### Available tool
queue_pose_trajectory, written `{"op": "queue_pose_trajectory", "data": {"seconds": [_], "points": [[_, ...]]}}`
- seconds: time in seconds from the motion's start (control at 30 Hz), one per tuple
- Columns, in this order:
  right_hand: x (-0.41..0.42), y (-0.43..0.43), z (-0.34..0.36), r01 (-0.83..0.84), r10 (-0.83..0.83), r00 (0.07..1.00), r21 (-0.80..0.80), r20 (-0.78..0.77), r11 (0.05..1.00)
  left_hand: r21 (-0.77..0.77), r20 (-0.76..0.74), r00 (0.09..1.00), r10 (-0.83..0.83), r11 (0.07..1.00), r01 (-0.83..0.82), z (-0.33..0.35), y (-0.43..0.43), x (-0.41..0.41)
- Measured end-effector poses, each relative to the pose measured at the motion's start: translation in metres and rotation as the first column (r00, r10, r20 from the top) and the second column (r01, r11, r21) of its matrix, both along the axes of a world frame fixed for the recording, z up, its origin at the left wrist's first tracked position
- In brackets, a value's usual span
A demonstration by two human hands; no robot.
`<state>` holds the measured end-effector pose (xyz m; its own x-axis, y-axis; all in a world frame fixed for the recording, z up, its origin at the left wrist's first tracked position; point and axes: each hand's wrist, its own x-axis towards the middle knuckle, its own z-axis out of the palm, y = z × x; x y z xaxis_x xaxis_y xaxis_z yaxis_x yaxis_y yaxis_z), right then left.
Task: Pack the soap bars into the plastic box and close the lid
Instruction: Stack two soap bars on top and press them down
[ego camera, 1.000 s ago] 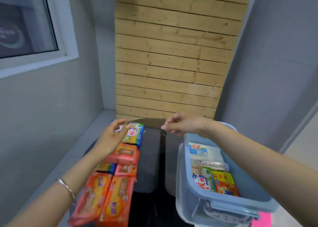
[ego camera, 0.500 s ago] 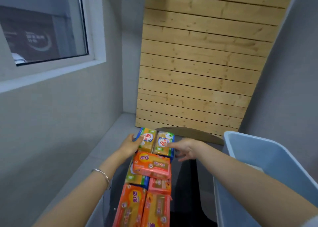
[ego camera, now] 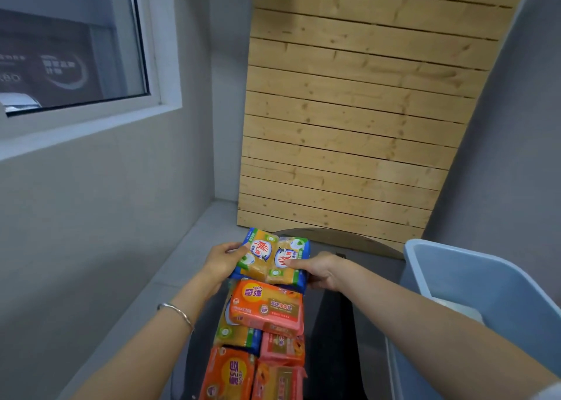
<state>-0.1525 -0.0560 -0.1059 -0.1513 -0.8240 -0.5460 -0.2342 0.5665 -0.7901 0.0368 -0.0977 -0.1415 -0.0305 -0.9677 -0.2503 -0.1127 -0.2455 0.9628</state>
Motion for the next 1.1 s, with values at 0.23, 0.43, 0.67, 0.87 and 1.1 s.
{"op": "queue_pose_trajectory", "data": {"seconds": [0.23,0.43,0.67,0.87,1.1], "points": [[-0.028,0.022,0.057,-0.038,0.066,0.988,-0.186,0.143,0.982,-0.092,-0.196,0.978,-0.074,0.994,0.057,0.063,0.019,-0.002],[-0.097,0.084,0.125,-0.013,0.096,0.972,-0.36,0.213,0.933,-0.179,-0.232,0.879,-0.416,0.907,0.382,0.137,0.063,-0.044],[-0.188,0.175,0.148,-0.086,0.109,0.994,-0.413,0.032,0.906,-0.234,-0.131,0.712,-0.69,0.719,0.654,0.16,0.114,-0.136],[-0.229,0.229,0.126,-0.115,0.082,0.991,-0.378,-0.104,0.919,-0.219,0.144,0.655,-0.742,0.622,0.752,0.141,0.146,-0.201],[-0.236,0.249,0.105,-0.242,0.135,0.947,-0.37,-0.29,0.897,-0.164,0.425,0.476,-0.77,0.452,0.877,0.127,0.16,-0.212]]}}
